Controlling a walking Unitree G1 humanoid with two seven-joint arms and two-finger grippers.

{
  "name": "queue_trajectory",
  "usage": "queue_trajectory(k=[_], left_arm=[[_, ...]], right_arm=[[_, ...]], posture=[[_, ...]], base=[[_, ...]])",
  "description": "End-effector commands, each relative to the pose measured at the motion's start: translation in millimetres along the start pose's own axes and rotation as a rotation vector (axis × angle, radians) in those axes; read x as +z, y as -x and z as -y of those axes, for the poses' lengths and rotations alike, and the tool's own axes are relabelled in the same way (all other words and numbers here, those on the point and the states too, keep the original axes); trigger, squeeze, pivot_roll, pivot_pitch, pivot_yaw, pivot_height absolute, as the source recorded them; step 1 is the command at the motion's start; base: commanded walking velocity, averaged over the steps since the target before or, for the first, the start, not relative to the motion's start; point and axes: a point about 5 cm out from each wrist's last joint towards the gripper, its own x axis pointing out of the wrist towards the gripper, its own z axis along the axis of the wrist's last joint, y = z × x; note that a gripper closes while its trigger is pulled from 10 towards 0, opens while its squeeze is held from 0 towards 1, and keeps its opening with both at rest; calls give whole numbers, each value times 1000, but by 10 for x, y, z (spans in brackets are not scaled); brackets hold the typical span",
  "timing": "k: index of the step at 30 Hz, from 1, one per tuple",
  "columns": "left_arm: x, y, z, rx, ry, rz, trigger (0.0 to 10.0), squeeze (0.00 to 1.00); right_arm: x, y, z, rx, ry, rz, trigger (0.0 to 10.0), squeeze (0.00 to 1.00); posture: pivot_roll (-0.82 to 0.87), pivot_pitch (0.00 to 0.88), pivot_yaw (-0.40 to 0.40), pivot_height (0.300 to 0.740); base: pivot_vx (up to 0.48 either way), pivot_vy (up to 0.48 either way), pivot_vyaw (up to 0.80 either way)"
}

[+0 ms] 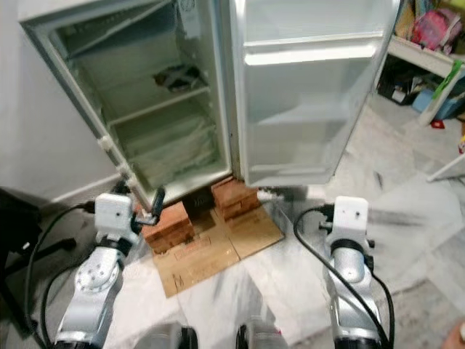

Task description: Restocking fridge

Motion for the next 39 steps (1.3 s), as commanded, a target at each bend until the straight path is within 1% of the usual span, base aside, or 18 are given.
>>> queue_trajectory(k=[1,6,17,24,28,29,30,31,33,36,39], left_arm=[[42,-6,-86,45,-8,6,10000,0],[84,11,-84,48,-22,6,10000,0],[99,34,-48,40,-22,-13,10000,0],[97,37,-59,52,-23,-18,10000,0],[74,32,-86,79,-38,-30,10000,0],[86,25,-113,100,-41,-31,10000,0],[85,26,-193,150,-56,-41,10000,0],[85,26,-193,150,-56,-41,10000,0],[30,46,-228,173,-66,-79,10000,0],[23,72,-263,179,-40,-81,10000,0],[29,77,-262,180,-43,-76,10000,0]], right_arm=[[75,-27,-75,30,-14,32,10000,0],[96,-54,-103,41,-30,42,10000,0],[59,-77,-71,41,-22,40,10000,0],[82,-94,-70,39,-30,47,10000,0],[76,-112,-76,37,-49,50,10000,0],[92,-120,-76,37,-53,54,10000,0],[162,-144,-122,62,-52,87,10000,0],[162,-144,-122,62,-52,87,10000,0],[187,-179,-140,64,-93,90,10000,0],[243,-202,-166,72,-106,111,10000,0],[254,-206,-177,78,-109,115,10000,0]], posture=[[-9,110,17,740],[-9,105,18,740],[-15,104,20,740],[-14,100,20,740],[-7,100,14,740],[-3,96,13,740],[-1,101,21,740],[-1,101,21,740],[4,100,20,740],[11,98,26,740],[13,96,26,740]], base=[[0,0,0],[0,0,0],[0,0,0],[0,0,0],[0,0,0],[0,0,0],[0,0,0],[0,0,0],[0,0,0],[0,0,0],[0,0,0]])
